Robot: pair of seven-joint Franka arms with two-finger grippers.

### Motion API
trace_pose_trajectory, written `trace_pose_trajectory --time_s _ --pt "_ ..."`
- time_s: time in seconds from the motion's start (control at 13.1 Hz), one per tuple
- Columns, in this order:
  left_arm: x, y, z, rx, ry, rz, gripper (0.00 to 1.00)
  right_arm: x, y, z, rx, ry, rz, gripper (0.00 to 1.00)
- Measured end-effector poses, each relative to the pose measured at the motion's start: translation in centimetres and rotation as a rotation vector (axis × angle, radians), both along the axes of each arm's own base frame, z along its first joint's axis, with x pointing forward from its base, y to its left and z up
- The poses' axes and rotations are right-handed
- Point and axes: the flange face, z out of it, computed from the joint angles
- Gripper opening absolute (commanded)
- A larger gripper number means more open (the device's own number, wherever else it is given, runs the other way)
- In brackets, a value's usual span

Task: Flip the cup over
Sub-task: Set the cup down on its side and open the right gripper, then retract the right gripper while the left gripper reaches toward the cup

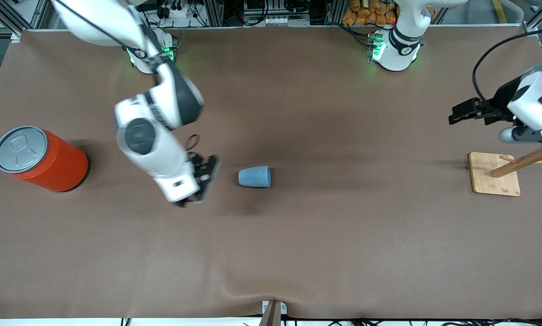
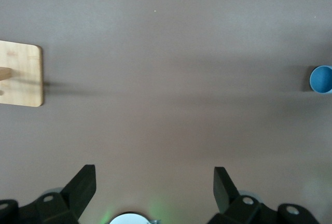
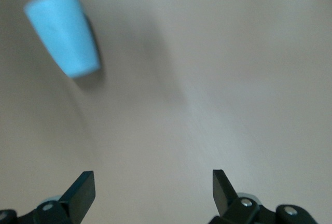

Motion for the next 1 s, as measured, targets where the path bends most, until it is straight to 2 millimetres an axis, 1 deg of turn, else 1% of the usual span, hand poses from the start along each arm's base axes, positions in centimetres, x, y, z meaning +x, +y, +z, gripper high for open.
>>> trace_pose_trajectory --time_s 0.15,0.23,0.38,0.54,0.69,0.84,1.0 --pt "0.2 -2.8 -0.8 0.013 0.015 0.046 1.0 1.3 -6.5 2.2 -0.005 0.008 -0.096 1.0" --pt "0.3 -4.5 -1.1 0.019 0.012 0.063 1.0 1.4 -9.2 3.4 -0.01 0.02 -0.139 1.0" --pt "0.7 -7.8 -1.9 0.009 -0.012 0.069 1.0 1.0 -13.2 6.5 -0.016 0.025 -0.231 1.0" --pt "1.7 -10.4 -3.5 -0.074 -0.017 0.074 1.0 -0.2 -16.0 10.3 -0.019 0.018 -0.298 1.0" --pt "3.4 -12.1 -6.2 -0.186 -0.002 0.108 1.0 -2.2 -18.2 13.2 -0.034 0.055 -0.353 1.0" --pt "4.8 -13.9 -8.9 -0.273 0.001 0.137 1.0 -3.5 -19.5 14.7 -0.048 0.084 -0.439 1.0" --pt "5.8 -16.4 -11.8 -0.332 -0.005 0.138 1.0 -4.2 -19.4 15.2 -0.058 0.096 -0.558 1.0"
